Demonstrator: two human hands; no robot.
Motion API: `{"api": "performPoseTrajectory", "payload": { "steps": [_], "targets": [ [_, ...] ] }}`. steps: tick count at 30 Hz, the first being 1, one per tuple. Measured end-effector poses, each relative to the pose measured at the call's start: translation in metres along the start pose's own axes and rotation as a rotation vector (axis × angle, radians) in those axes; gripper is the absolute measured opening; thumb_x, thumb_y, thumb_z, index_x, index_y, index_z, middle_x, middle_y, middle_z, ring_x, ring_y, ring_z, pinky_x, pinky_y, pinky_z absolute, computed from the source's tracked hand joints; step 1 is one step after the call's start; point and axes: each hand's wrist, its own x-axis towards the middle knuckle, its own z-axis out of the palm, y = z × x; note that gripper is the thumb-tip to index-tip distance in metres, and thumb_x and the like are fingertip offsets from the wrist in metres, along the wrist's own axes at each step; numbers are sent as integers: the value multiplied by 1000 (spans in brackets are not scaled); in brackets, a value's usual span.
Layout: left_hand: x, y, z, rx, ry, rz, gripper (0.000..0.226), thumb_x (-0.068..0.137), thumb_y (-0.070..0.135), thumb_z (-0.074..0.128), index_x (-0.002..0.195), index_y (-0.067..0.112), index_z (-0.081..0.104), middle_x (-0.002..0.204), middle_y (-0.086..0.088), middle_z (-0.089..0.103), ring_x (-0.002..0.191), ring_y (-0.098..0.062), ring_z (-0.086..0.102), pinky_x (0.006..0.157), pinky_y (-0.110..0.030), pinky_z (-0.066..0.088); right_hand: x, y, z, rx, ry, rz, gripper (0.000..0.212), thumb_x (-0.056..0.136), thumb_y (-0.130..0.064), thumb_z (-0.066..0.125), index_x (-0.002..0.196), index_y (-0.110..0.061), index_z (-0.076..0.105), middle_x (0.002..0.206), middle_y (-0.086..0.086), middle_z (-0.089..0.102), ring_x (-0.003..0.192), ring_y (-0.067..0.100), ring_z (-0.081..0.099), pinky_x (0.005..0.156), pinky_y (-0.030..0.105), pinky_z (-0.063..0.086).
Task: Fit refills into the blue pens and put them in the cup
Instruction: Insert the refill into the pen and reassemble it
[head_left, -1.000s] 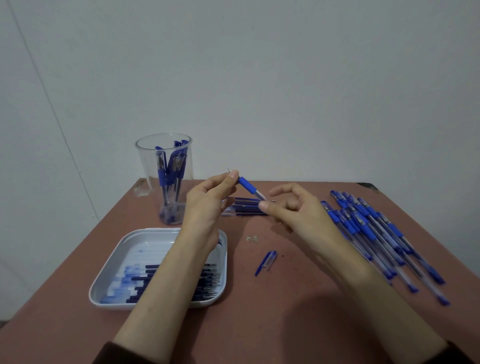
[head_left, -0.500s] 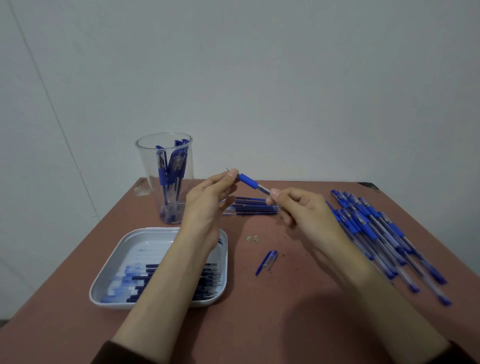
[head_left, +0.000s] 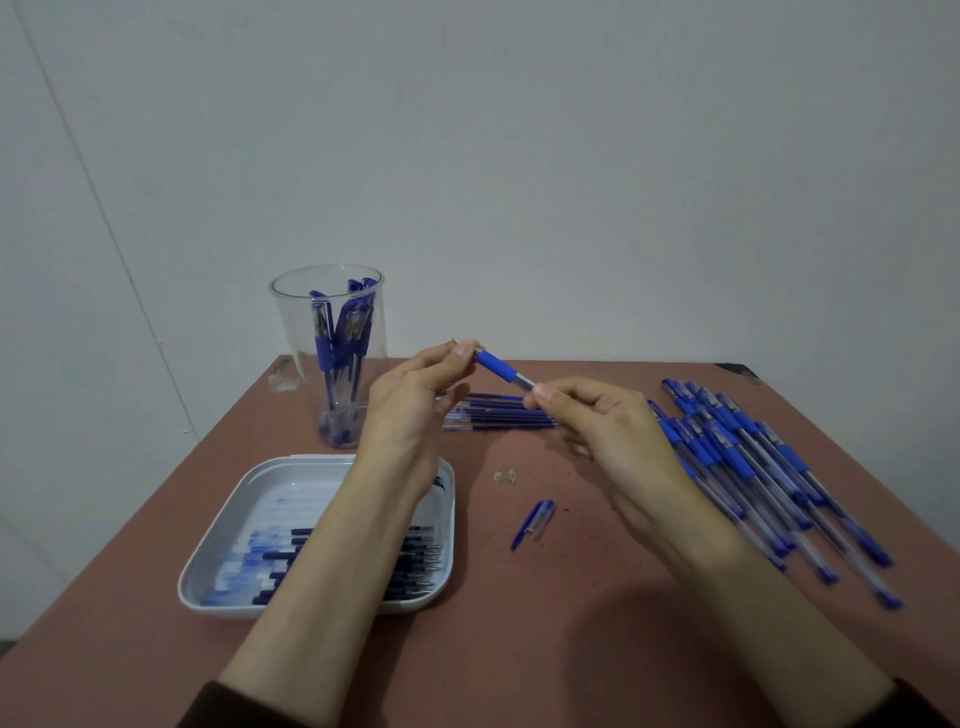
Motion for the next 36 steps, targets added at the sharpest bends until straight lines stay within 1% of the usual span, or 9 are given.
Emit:
{"api": "performPoseTrajectory", "payload": {
  "steps": [6,10,14,21,24,26,30,33,36],
  "targets": [
    [-3,0,3,106,-31,42,21,86,24,64,104,13,69,97,1,71,91,-9,65,77,-20,51,2,0,2,83,-18,84,21,93,-29,58,85,-19,74,47,-5,37,47,9,29,49,24,23],
    [-6,-8,4,722,-105,201,34,83,37,68,113,20,64,94,7,67,87,-6,63,73,-15,47,4,0,2,151,78,79,22,97,-30,52,90,-19,69,49,-2,48,44,9,34,48,23,27],
    [-16,-13,7,1263,-407,284,24,72,46,76,87,28,69,77,11,66,68,1,56,66,-20,46,6,-2,-5,205,135,95,23,100,-30,47,96,-18,66,53,-2,52,44,9,38,45,22,29],
    [-23,-10,7,1470,-724,114,31,69,39,80,95,29,66,73,15,60,71,-2,57,72,-25,49,7,-1,-6,198,148,102,21,100,-29,47,93,-20,65,53,-2,52,43,9,38,49,27,25],
    [-20,-13,8,1415,-686,202,24,78,31,73,102,25,70,75,10,63,70,-6,59,72,-25,50,7,-1,-6,213,162,88,17,100,-28,47,93,-21,61,55,-1,54,44,10,40,50,27,26],
    [-17,-14,10,1302,-480,320,22,86,29,66,107,24,70,78,7,64,70,-7,60,70,-22,48,8,1,-8,174,187,46,13,99,-25,49,92,-20,59,60,1,56,47,10,44,48,24,34],
    [-9,-5,8,576,-75,204,20,91,11,60,110,11,66,85,-5,69,68,-11,66,65,-17,54,10,9,-8,-101,222,-118,12,96,-22,55,85,-27,57,61,-5,58,54,5,48,58,26,37],
    [-8,5,4,51,37,64,15,90,4,60,105,4,61,82,-9,67,71,-14,68,72,-21,57,7,10,-6,-236,190,-226,11,93,-23,58,89,-32,62,59,1,44,55,9,40,57,25,36],
    [-8,8,1,-137,86,47,18,90,8,60,107,7,58,97,-15,69,78,-14,70,76,-22,57,3,7,-4,-321,143,-296,10,91,-25,60,89,-34,66,58,0,39,56,7,37,53,18,32]
  ]
}}
